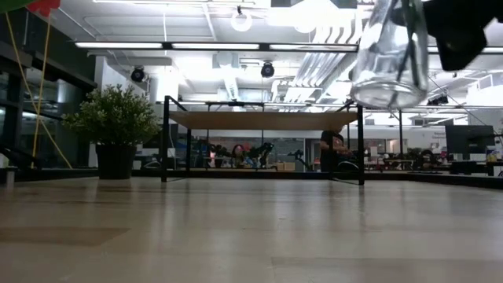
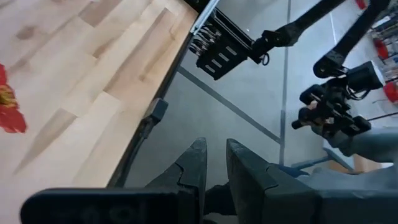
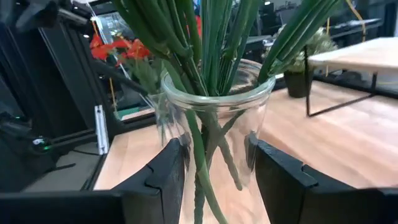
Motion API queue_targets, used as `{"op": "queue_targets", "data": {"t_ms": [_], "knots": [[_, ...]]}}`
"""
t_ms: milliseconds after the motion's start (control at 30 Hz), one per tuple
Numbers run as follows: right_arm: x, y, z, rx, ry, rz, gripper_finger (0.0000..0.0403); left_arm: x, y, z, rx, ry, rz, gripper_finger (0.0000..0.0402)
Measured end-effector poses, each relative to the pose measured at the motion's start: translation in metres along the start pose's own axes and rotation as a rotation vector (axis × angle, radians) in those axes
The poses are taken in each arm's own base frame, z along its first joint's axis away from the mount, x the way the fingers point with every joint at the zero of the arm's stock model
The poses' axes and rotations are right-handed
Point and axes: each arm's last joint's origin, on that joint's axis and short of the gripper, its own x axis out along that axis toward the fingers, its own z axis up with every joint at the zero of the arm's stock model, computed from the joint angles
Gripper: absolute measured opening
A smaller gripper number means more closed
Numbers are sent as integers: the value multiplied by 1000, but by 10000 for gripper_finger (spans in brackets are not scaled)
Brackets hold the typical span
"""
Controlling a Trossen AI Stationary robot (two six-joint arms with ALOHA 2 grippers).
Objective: Pick and place flowers into a vace then onto a shelf
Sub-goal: Put the right transparent vase with flowers on the shelf
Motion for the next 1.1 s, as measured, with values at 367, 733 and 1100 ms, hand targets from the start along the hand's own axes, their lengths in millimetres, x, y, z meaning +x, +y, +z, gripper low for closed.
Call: {"op": "queue_targets", "data": {"t_ms": [367, 733, 1100], "knots": [[2, -29, 53, -54, -8, -97, 157, 0, -7, 1, -43, 2, -59, 95], [10, -58, 126, -189, 74, -284, 157, 0, -7, 0, -40, 18, -60, 95], [35, -88, 215, -281, 134, -393, 156, 0, -7, 0, -38, 19, -61, 95]]}}
